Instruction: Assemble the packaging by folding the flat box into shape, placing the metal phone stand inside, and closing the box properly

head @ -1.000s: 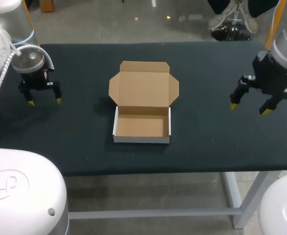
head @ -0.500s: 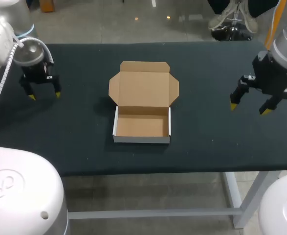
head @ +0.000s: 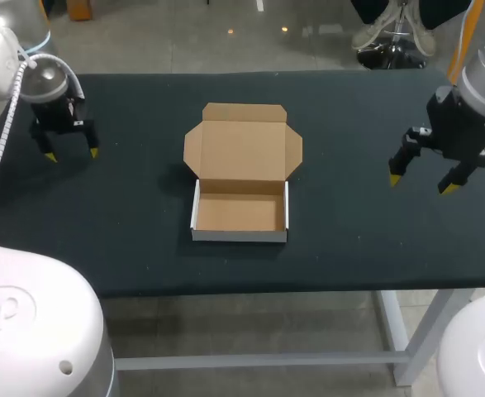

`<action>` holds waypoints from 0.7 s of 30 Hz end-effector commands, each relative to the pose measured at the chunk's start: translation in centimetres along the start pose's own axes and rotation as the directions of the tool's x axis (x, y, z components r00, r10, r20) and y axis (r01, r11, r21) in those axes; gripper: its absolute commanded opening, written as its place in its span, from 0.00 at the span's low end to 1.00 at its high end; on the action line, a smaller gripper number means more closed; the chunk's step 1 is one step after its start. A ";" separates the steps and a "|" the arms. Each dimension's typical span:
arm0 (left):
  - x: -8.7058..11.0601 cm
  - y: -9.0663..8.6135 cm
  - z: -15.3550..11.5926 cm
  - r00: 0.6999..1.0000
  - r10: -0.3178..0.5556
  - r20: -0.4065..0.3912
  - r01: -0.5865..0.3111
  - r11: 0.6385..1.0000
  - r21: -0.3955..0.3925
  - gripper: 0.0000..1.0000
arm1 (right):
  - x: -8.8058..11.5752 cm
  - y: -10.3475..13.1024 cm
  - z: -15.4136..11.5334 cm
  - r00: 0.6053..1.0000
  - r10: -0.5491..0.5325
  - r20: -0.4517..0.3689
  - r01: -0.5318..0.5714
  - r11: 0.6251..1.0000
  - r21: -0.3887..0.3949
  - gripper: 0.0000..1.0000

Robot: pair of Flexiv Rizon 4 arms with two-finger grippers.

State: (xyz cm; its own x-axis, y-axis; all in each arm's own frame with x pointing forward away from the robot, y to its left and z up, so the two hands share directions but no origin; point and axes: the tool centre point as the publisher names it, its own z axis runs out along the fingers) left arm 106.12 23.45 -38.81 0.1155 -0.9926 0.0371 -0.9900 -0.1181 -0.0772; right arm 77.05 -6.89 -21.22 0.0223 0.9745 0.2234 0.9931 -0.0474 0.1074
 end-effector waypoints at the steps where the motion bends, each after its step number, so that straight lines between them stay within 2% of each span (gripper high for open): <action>1: 0.0 -1.1 0.5 1.000 0.005 -0.004 -0.005 0.999 -0.038 1.00 | 0.1 0.0 -0.2 1.000 0.000 0.002 0.000 1.000 0.003 1.00; 21: -0.8 -3.8 1.1 1.000 0.017 -0.003 -0.017 0.999 -0.039 1.00 | 0.1 0.0 -0.2 1.000 0.000 0.002 0.000 1.000 0.003 1.00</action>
State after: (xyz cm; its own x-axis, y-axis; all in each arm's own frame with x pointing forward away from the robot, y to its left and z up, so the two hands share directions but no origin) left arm 109.22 24.56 -39.41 0.0984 -0.9943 0.0403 -0.9931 -0.1007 -0.0600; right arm 77.05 -6.89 -21.22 0.0224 0.9745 0.2235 0.9931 -0.0475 0.1074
